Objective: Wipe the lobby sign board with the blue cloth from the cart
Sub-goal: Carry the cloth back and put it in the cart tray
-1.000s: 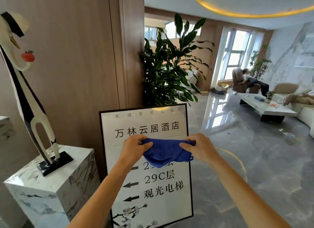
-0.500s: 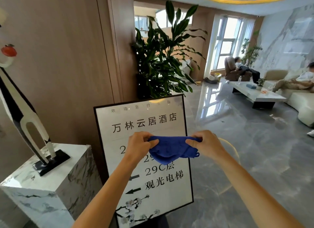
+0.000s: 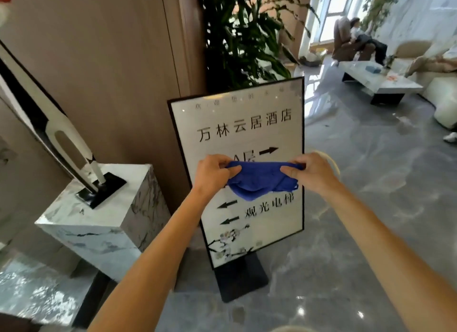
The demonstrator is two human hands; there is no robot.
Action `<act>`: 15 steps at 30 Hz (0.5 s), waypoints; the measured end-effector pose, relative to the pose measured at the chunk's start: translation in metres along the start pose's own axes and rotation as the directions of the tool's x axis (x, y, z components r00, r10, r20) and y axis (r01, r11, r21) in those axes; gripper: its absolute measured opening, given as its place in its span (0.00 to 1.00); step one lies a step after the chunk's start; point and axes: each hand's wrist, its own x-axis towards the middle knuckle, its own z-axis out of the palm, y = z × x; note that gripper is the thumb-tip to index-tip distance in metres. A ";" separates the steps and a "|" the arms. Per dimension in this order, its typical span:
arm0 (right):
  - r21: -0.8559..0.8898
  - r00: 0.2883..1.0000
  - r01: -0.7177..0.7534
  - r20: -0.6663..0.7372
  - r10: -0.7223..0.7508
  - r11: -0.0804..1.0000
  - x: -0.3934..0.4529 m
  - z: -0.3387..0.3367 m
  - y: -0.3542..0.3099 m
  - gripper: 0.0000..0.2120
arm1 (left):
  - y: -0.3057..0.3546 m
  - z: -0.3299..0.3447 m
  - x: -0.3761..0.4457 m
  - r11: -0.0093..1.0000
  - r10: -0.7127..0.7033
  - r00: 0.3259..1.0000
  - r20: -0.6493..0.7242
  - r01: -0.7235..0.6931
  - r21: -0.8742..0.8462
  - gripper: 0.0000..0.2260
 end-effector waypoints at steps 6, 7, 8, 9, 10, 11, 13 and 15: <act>0.061 0.987 -0.161 0.004 0.161 0.985 -0.028 0.026 0.004 0.12 | -0.028 0.004 -0.008 1.000 0.004 0.995 0.102 -0.002 -0.024 0.05; 0.083 0.981 -0.194 0.005 0.194 0.978 -0.035 0.029 0.006 0.10 | -0.031 0.006 -0.011 1.000 0.003 0.992 0.130 0.000 -0.024 0.05; 0.102 0.975 -0.222 0.004 0.223 0.970 -0.042 0.033 0.007 0.08 | -0.034 0.008 -0.014 1.000 0.000 0.988 0.156 0.004 -0.026 0.04; 0.116 0.970 -0.243 0.003 0.244 0.963 -0.051 0.035 0.008 0.07 | -0.037 0.011 -0.017 1.000 -0.003 0.984 0.176 0.008 -0.028 0.03; 0.122 0.965 -0.260 0.007 0.261 0.958 -0.060 0.037 0.009 0.07 | -0.039 0.013 -0.021 1.000 -0.006 0.981 0.192 0.011 -0.026 0.02; 0.123 0.963 -0.270 0.015 0.270 0.955 -0.068 0.038 0.009 0.08 | -0.041 0.015 -0.025 1.000 -0.009 0.978 0.206 0.013 -0.016 0.03; 0.122 0.960 -0.279 0.026 0.278 0.952 -0.084 0.038 0.011 0.10 | -0.043 0.020 -0.033 1.000 -0.011 0.971 0.238 0.011 0.000 0.04; 0.131 0.953 -0.301 0.014 0.302 0.945 -0.097 0.036 0.011 0.08 | -0.041 0.023 -0.041 1.000 0.001 0.963 0.269 -0.002 0.005 0.05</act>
